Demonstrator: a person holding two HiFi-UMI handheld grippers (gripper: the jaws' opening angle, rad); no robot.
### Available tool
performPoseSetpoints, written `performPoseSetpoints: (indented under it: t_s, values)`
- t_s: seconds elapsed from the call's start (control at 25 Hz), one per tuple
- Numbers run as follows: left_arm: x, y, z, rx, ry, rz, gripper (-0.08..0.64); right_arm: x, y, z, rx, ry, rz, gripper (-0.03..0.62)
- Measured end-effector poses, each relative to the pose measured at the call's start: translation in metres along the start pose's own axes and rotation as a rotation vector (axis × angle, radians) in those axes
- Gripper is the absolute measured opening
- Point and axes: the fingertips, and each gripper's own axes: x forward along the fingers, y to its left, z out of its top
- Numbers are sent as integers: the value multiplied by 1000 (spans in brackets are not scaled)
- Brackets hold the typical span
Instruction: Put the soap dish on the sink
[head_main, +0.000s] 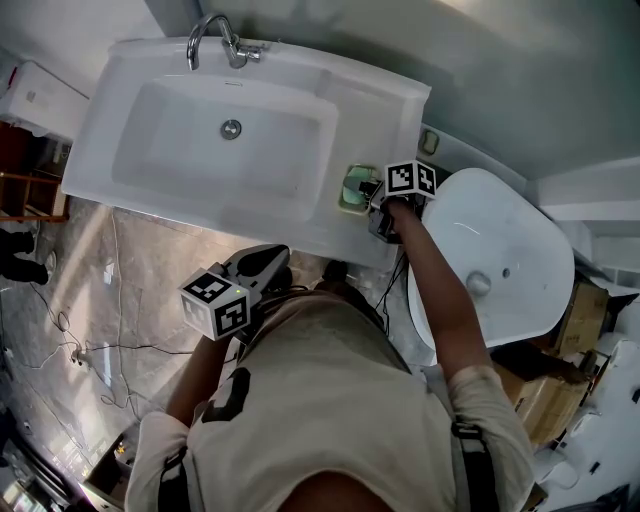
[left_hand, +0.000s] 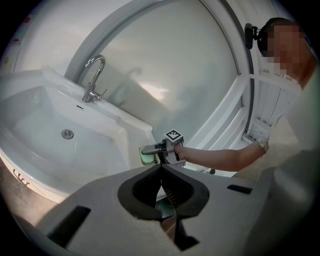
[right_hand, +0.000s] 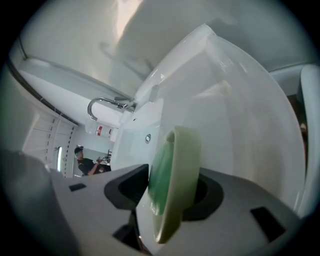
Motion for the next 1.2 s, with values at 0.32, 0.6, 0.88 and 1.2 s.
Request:
performPoseSetpoints:
  t_s: [0.32,0.6,0.88,1.2]
  values:
    - [1,4,1,18,8,5,19,-11,-12,6,-205,4,-206,280]
    - [3,4,-1,46,24,2,19,-22,-28,7,-260,-12,-348,360]
    - [3,4,-1,60,31,1,19,-31,-30,3,-269,-14,-386,368]
    - [4,5,-3,66,34,4,20,-34,-35,0,-270,-10,-400,374]
